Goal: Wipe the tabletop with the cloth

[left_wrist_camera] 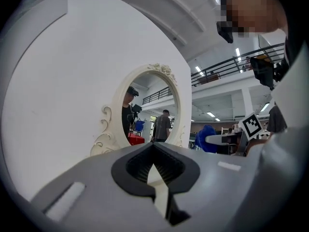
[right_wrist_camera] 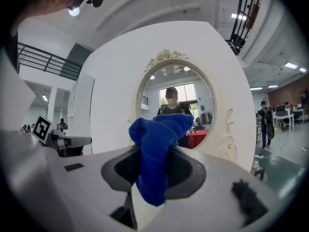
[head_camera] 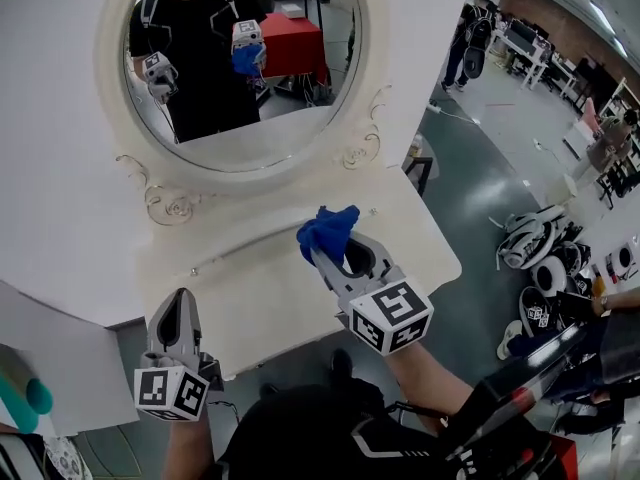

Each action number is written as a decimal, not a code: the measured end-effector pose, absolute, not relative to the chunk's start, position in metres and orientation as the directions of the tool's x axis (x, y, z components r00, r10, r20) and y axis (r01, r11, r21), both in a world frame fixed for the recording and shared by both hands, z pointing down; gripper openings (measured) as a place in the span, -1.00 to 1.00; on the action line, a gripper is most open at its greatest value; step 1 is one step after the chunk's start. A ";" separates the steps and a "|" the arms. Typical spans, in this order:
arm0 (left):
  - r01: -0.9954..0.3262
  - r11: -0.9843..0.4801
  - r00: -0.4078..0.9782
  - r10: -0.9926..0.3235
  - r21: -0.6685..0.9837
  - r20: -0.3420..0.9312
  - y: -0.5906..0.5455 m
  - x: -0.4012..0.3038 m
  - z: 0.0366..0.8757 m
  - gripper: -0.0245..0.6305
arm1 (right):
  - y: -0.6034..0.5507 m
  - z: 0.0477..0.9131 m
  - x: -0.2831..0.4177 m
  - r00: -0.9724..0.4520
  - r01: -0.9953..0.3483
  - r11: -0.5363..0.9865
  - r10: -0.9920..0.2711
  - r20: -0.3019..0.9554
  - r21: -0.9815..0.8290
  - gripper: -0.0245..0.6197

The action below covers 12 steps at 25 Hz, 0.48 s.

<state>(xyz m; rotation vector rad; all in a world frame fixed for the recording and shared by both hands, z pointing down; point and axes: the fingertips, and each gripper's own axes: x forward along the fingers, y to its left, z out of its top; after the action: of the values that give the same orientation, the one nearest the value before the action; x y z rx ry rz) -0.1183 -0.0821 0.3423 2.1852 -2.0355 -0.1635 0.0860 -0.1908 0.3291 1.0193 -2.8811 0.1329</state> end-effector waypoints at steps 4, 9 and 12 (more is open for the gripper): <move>-0.984 -0.072 0.074 -0.997 0.164 0.008 -0.076 -0.128 0.336 -0.90 | -0.187 0.329 0.074 -0.775 -0.629 0.777 -0.622 0.117 -0.032 -0.52; -0.981 -0.074 0.078 -0.997 0.178 0.016 -0.079 -0.135 0.336 -0.90 | -0.190 0.331 0.071 -0.764 -0.643 0.765 -0.635 0.119 -0.044 -0.52; -0.980 -0.090 0.094 -0.995 0.176 0.017 -0.083 -0.129 0.335 -0.90 | -0.192 0.329 0.077 -0.756 -0.652 0.757 -0.644 0.121 -0.043 -0.52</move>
<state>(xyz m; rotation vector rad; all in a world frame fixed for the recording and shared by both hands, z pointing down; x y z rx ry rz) -0.1288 -0.0834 0.3347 2.2139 -2.0171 -0.1598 0.0772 -0.1924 0.3295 1.0544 -2.8517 0.1257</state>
